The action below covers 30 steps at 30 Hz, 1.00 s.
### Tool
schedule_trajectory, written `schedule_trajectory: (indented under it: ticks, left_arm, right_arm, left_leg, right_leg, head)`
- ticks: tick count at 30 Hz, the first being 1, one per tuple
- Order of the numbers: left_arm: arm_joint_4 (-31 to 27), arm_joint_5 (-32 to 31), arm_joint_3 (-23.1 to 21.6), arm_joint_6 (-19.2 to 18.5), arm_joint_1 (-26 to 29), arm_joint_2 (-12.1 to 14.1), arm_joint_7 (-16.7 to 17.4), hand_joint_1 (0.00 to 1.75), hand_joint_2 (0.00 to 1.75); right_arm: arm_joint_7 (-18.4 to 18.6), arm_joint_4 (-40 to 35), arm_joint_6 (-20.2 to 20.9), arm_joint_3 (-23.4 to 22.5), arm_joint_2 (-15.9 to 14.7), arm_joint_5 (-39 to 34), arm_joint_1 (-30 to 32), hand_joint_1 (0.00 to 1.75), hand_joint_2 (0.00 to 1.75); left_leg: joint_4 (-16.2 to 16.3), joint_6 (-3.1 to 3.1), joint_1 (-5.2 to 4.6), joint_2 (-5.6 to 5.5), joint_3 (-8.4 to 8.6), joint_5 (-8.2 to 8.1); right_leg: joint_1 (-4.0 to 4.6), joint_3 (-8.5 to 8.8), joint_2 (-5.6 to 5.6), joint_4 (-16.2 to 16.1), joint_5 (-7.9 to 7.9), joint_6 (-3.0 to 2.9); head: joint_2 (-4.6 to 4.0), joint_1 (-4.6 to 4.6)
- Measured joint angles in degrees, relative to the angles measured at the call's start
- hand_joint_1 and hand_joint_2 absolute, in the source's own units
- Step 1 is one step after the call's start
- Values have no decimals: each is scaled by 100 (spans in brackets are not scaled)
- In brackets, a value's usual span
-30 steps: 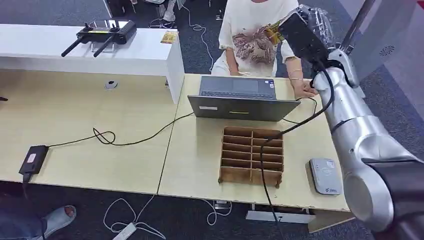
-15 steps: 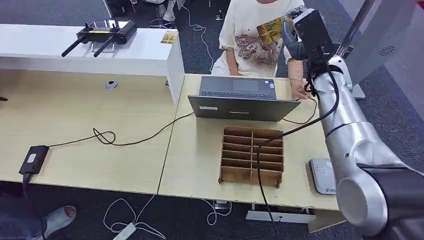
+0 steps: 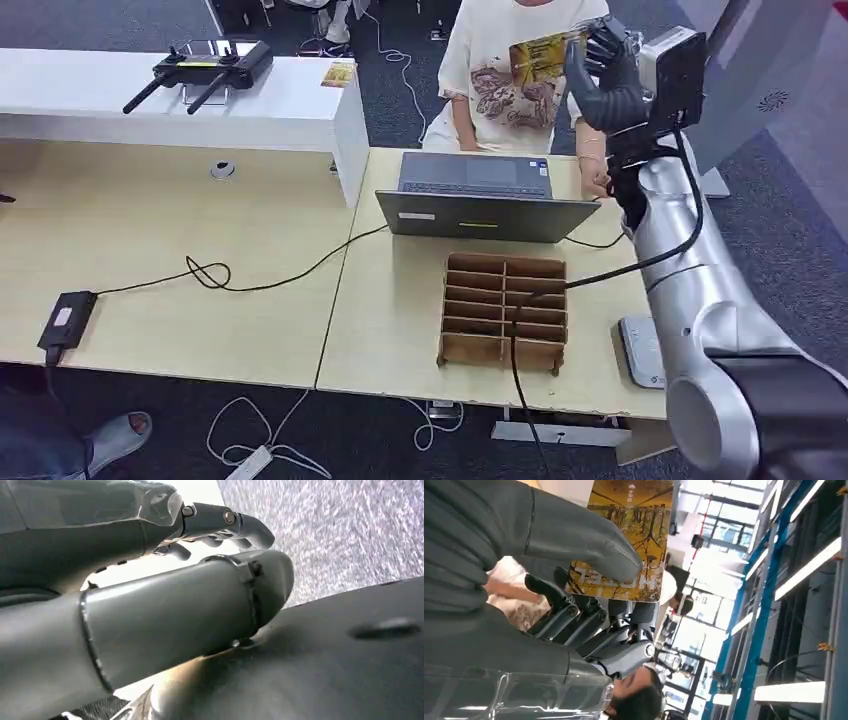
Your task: Pass the card to the sensor for recognition and then transmit it.
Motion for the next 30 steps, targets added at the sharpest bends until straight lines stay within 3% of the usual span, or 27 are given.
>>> schedule_trajectory:
  ticks: [4, 7, 12, 17, 26, 30]
  left_arm:
    - [0, -586, -367, -339, -75, 11, -90, 0, 0]
    - [0, -664, -605, -417, -108, 26, -107, 0, 0]
    - [0, -284, -610, -249, -88, 28, -72, 0, 0]
    - [0, -264, -579, -157, -75, 9, -72, 0, 0]
    - [0, -343, -577, -183, -77, 9, -107, 0, 0]
    - [0, -231, -478, -146, -73, 9, -98, 0, 0]
  right_arm:
    - [-175, -244, 379, 144, -177, -630, 346, 175, 175]
    - [-234, -461, 599, 166, -354, -964, 693, 175, 175]
    - [205, -911, 959, 164, -770, -1522, 1241, 175, 175]
    - [243, -1259, 684, 89, -1148, -1799, 1684, 175, 175]
    - [509, -2191, 870, -72, -1602, -2419, 2574, 175, 175]
    - [560, -2647, 657, -94, -1731, -2425, 2829, 175, 175]
  left_leg:
    - [0, 1, 0, -19, 0, 1]
    - [0, 4, -2, -25, -1, 2]
    - [0, 7, -14, -32, -6, 1]
    - [0, 8, -31, -34, -5, 0]
    - [0, 12, -31, -34, -5, -2]
    - [-1, 12, -31, -33, -5, -2]
  right_leg:
    - [-4, 4, -14, 0, 0, 0]
    - [-8, 4, -16, -1, 0, 1]
    - [-19, 4, -23, -2, -1, 3]
    - [-23, 3, -25, -4, -2, 5]
    - [-23, 2, -25, -2, -2, 5]
    - [-23, 2, -22, -1, -2, 5]
  head:
    - [0, -2]
    - [0, -4]
    - [0, -2]
    - [0, -2]
    - [0, -2]
    - [0, -2]
